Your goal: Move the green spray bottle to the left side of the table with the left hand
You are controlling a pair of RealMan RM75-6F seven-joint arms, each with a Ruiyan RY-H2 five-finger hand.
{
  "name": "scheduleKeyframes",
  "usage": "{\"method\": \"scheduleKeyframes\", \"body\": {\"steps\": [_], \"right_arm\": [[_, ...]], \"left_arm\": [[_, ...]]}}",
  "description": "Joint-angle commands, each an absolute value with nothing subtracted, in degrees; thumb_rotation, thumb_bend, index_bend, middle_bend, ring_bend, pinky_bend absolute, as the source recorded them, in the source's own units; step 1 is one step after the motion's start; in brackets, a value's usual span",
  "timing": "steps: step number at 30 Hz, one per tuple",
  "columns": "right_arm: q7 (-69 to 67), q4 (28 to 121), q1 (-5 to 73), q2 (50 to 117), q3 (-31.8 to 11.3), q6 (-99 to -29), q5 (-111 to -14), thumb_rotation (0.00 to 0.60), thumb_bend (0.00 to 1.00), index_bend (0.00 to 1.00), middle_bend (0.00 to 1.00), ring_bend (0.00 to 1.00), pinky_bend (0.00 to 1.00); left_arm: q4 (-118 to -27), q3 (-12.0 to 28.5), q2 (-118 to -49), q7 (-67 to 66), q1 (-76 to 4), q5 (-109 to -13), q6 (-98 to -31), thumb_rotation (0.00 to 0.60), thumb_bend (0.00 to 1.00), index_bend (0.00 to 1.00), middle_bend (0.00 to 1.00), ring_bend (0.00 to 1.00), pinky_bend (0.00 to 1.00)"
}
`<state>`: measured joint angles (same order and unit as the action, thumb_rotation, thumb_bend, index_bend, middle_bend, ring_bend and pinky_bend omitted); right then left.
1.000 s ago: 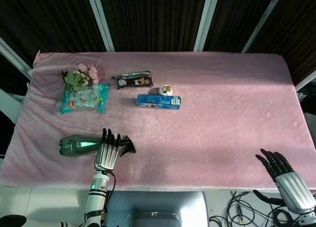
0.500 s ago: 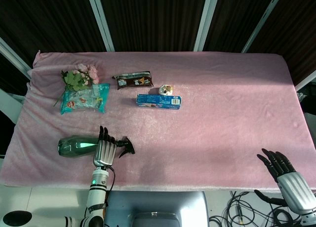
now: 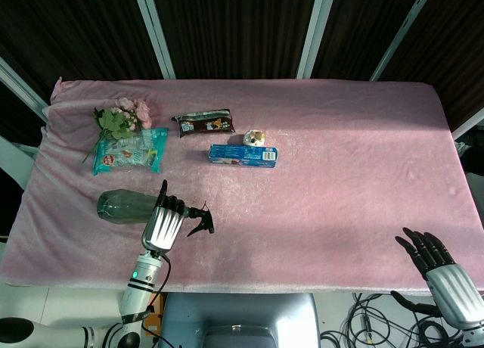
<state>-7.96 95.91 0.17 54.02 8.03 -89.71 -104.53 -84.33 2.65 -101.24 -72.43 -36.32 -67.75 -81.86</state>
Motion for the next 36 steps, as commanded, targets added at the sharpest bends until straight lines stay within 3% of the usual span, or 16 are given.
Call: {"method": "scheduleKeyframes", "body": {"steps": [1,7,13,22,31,36], "right_arm": [[-7.58,96.0,0.23,54.15,8.09,-89.38,-104.56,0.6,0.34,0.0,0.0,0.0,0.0],[-6.05,96.6,0.42,54.54,8.2,-88.6,-104.88,0.6,0.34,0.0,0.0,0.0,0.0],[-5.91,96.92,0.64,54.57,8.1,-88.02,-104.43,0.6,0.34,0.0,0.0,0.0,0.0],[-5.84,96.93,0.59,54.62,8.12,-87.99,-104.3,0.6,0.34,0.0,0.0,0.0,0.0],[-5.95,96.76,0.4,54.63,8.1,-88.49,-104.43,0.6,0.34,0.0,0.0,0.0,0.0],[-6.11,96.66,0.36,54.64,8.06,-88.66,-104.41,0.6,0.33,0.0,0.0,0.0,0.0]], "left_arm": [[-85.92,2.67,-91.61,-43.34,-34.64,-83.73,-89.06,0.6,0.55,0.76,0.82,0.45,0.06],[-95.02,7.49,-84.24,-16.9,-30.64,-81.76,-91.97,0.6,0.55,0.75,0.8,0.44,0.06],[-98.57,12.05,-79.65,5.88,-26.84,-73.27,-87.74,0.6,0.55,0.75,0.8,0.43,0.04],[-90.71,13.21,-80.72,25.54,-23.65,-71.46,-82.35,0.6,0.55,0.75,0.8,0.42,0.02],[-72.23,10.18,-90.57,31.77,-22.46,-78.9,-85.54,0.6,0.55,0.75,0.8,0.39,0.0],[-67.95,9.7,-92.91,31.94,-22.42,-80.85,-86.8,0.6,0.55,0.75,0.8,0.39,0.0]]}}
